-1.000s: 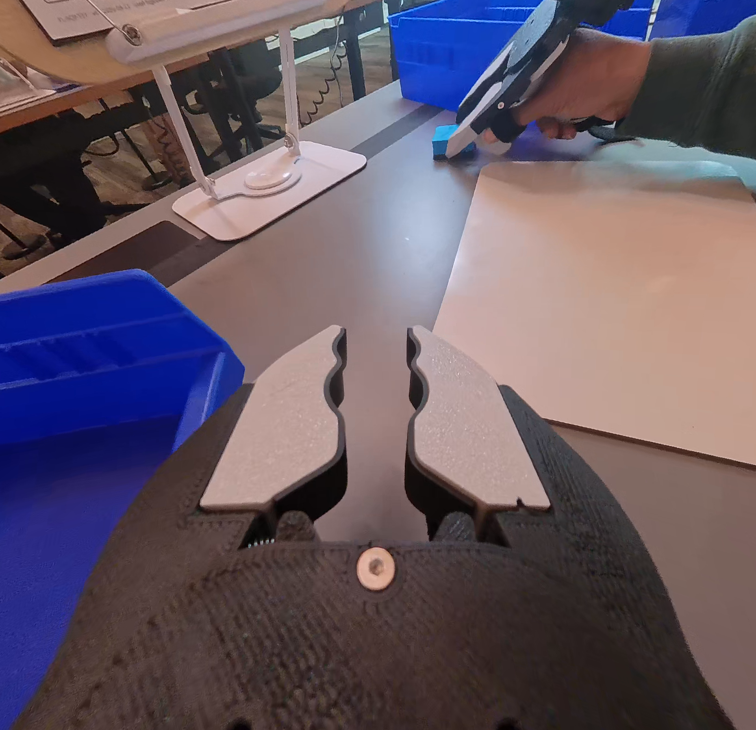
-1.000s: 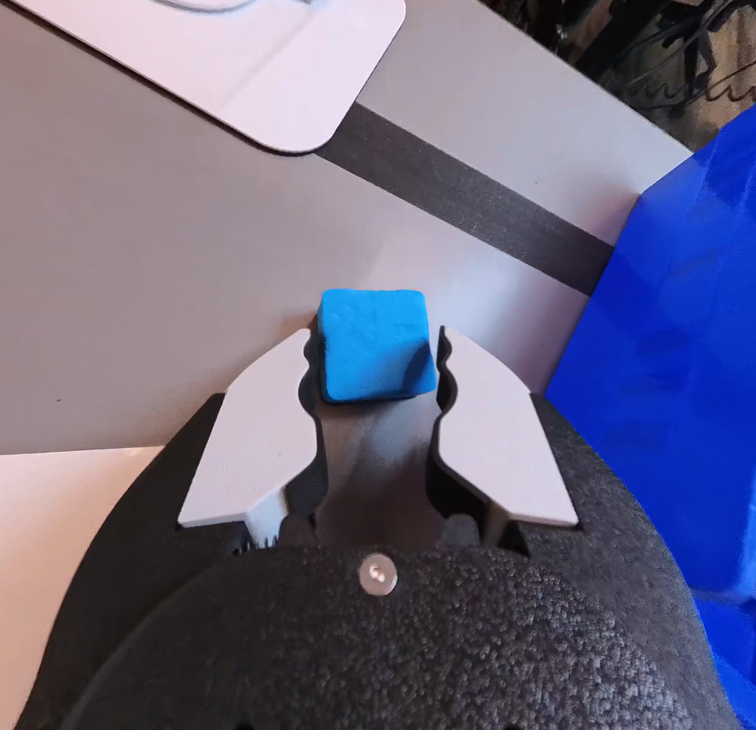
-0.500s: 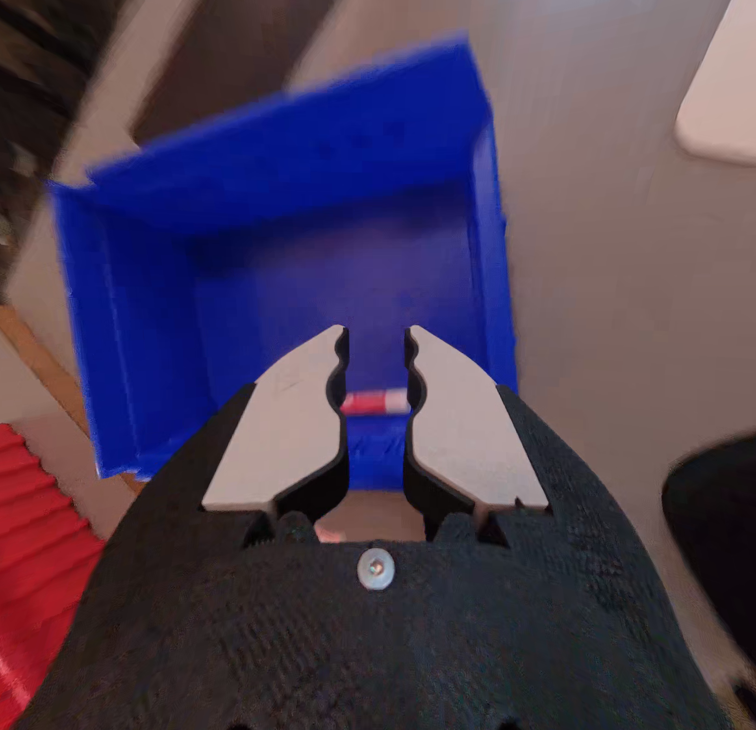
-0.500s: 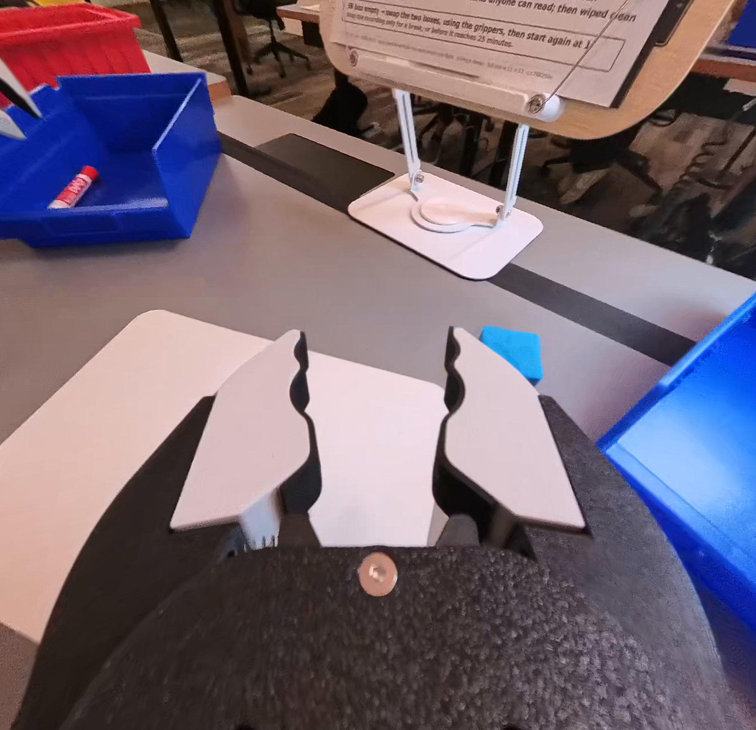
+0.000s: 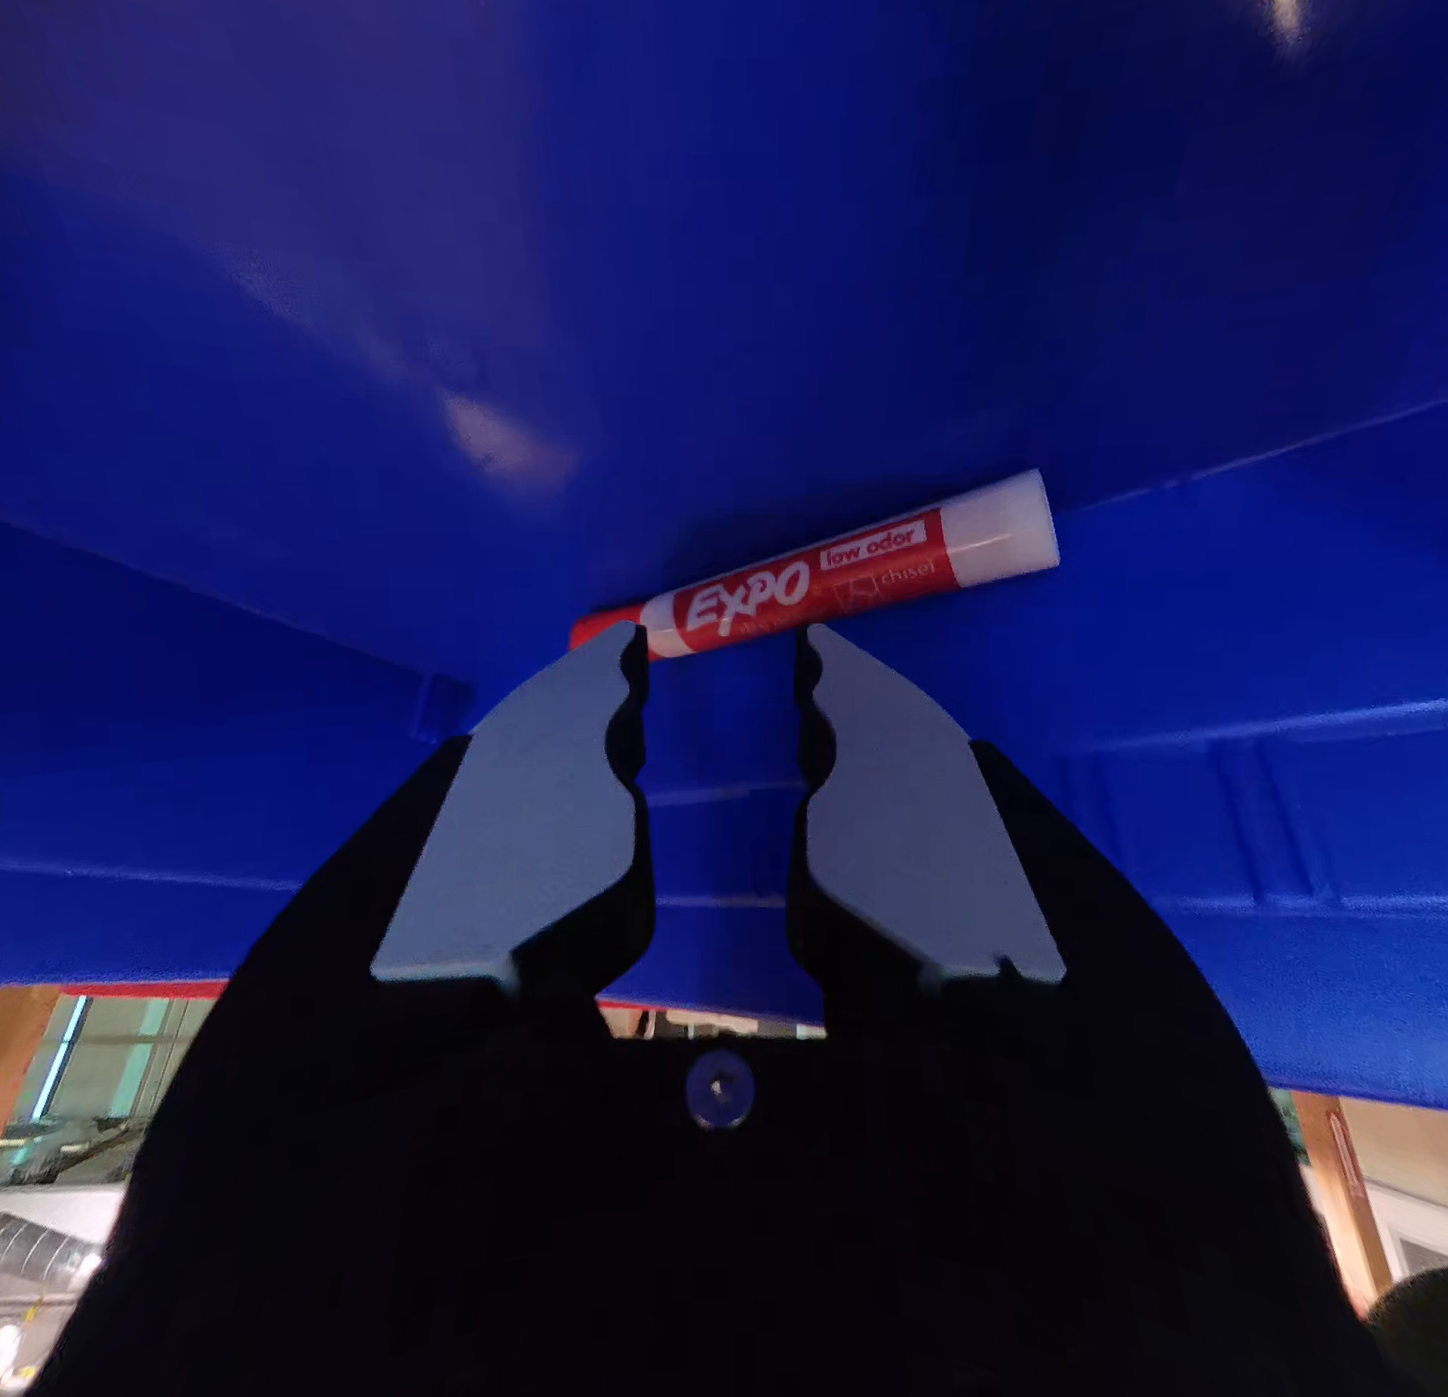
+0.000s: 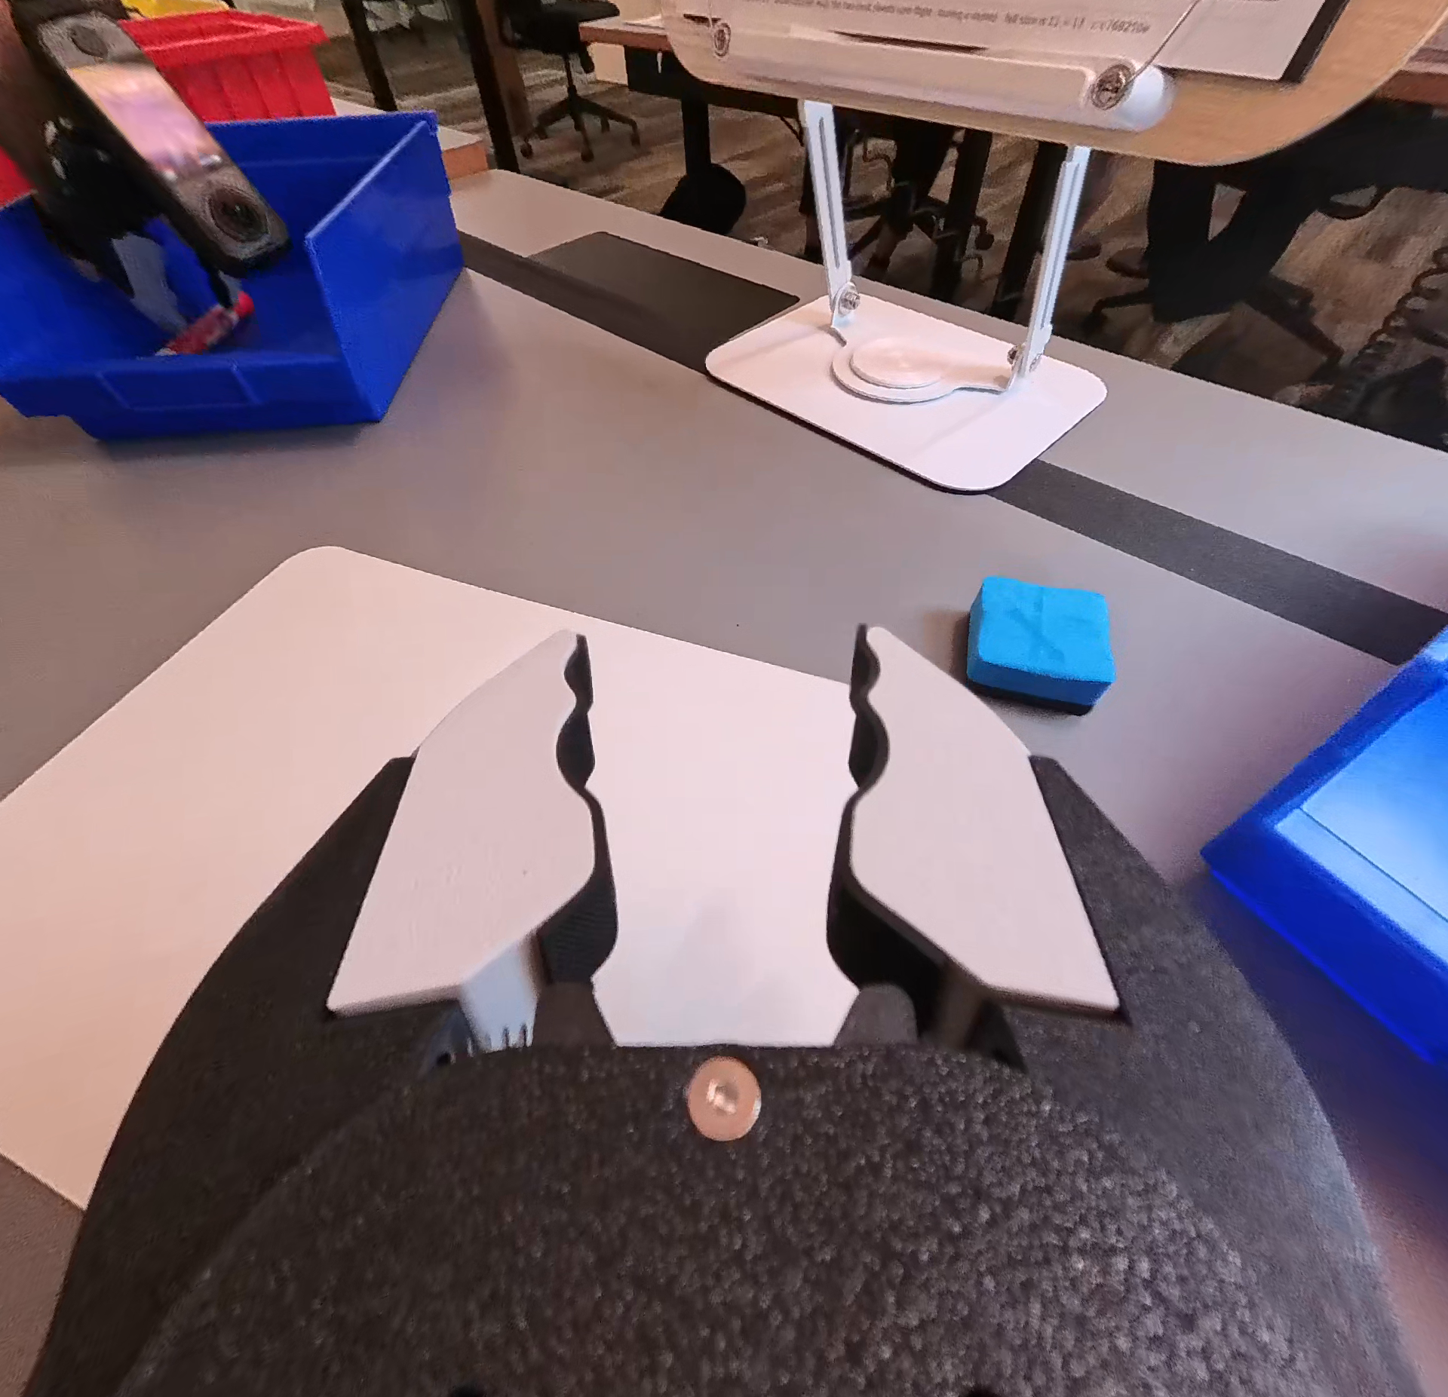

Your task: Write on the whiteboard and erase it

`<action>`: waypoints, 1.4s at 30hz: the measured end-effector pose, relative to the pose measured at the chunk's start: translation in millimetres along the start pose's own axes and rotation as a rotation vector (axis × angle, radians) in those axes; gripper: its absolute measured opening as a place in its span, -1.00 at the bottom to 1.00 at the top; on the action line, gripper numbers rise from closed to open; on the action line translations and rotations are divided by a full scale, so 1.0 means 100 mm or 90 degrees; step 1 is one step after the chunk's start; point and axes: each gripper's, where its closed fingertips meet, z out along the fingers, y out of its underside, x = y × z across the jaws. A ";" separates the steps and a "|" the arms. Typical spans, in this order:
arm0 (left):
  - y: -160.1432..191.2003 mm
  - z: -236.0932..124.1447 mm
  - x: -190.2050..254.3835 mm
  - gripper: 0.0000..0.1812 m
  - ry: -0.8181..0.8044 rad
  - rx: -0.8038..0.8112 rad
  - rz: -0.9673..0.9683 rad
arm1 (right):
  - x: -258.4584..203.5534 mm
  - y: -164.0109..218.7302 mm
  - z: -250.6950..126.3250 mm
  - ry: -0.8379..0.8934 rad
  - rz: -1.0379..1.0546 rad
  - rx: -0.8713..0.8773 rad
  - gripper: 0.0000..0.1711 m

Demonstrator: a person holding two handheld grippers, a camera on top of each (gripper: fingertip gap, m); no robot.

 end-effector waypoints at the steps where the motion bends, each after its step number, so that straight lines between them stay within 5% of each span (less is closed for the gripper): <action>1: -0.06 0.00 -0.02 -0.58 -0.004 0.023 -0.003 | 0.01 0.02 0.00 0.001 0.003 -0.002 -0.25; 7: -0.31 -0.10 -0.18 -0.61 -0.039 0.158 0.009 | 0.00 0.06 0.03 0.000 -0.004 -0.009 -0.26; 15: -0.43 -0.13 -0.12 -0.79 0.009 0.209 0.004 | -0.09 0.04 0.02 -0.024 -0.016 -0.002 -0.29; 17: -0.46 -0.40 -0.15 -0.79 -0.040 0.264 -0.024 | -0.16 0.00 0.01 -0.040 -0.024 0.012 -0.30; 20: -0.75 -1.26 0.02 -0.79 -0.132 0.470 -0.047 | -0.37 -0.08 0.02 -0.083 -0.045 0.036 -0.34; 25: -1.78 -2.31 0.98 -0.80 -0.265 0.670 0.047 | -1.16 -0.23 0.13 -0.218 -0.103 0.061 -0.33; 29: -2.60 -2.57 1.63 -0.79 -0.269 0.733 0.119 | -1.67 -0.18 0.21 -0.259 -0.159 0.041 -0.33; 32: -2.92 -2.68 1.85 -0.80 -0.262 0.741 0.162 | -1.74 -0.07 0.22 -0.246 -0.212 0.027 -0.73; 36: -3.01 -2.74 1.94 -0.79 -0.242 0.755 0.183 | -1.73 -0.07 0.06 -0.285 -0.210 0.054 -0.77; 42: -2.82 -2.97 1.95 -0.66 -0.120 0.970 0.126 | -1.58 -0.39 -0.26 -0.399 -0.050 0.183 -0.77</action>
